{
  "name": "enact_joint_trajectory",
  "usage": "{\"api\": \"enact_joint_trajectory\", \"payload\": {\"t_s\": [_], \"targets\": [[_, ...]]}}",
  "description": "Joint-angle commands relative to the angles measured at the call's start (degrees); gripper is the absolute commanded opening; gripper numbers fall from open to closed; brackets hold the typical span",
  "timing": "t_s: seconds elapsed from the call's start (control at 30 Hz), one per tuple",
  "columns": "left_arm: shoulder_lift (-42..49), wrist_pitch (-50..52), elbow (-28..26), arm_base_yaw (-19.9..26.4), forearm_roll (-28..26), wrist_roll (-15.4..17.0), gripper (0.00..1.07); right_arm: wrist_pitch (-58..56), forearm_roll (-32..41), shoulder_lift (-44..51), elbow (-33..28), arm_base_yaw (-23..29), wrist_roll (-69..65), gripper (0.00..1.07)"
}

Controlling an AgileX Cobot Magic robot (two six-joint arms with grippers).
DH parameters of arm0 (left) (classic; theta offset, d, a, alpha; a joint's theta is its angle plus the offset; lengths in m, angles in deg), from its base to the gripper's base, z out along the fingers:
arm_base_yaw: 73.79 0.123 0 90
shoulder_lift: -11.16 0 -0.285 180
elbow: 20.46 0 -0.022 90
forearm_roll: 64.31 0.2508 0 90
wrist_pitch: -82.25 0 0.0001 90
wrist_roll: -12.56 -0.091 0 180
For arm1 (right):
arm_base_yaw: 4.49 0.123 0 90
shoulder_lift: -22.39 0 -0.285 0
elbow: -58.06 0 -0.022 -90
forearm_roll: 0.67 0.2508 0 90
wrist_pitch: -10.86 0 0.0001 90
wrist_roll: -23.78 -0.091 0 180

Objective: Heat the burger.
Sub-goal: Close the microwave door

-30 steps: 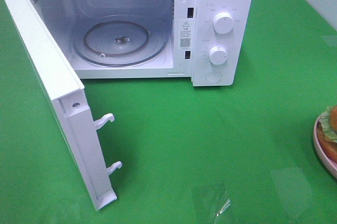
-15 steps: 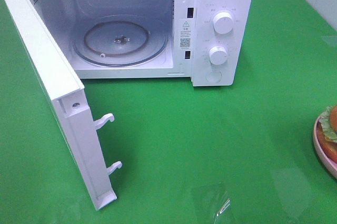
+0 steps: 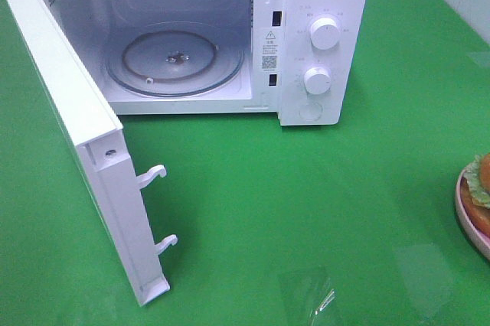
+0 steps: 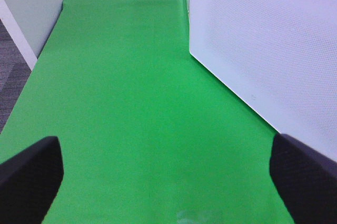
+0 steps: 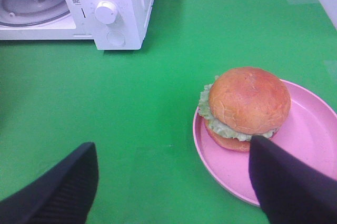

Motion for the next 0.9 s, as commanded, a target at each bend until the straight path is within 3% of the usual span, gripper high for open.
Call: {"api": "enact_joint_trajectory", "payload": {"t_s": [0.03, 0.9], "targets": [[0.97, 0.17, 0.17, 0.23, -0.34, -0.29, 1.00, 0.86, -0.46, 1.32, -0.06, -0.29, -0.06, 0.76], [0.97, 0.17, 0.17, 0.23, -0.34, -0.29, 1.00, 0.86, -0.46, 1.32, -0.06, -0.29, -0.06, 0.76]]}}
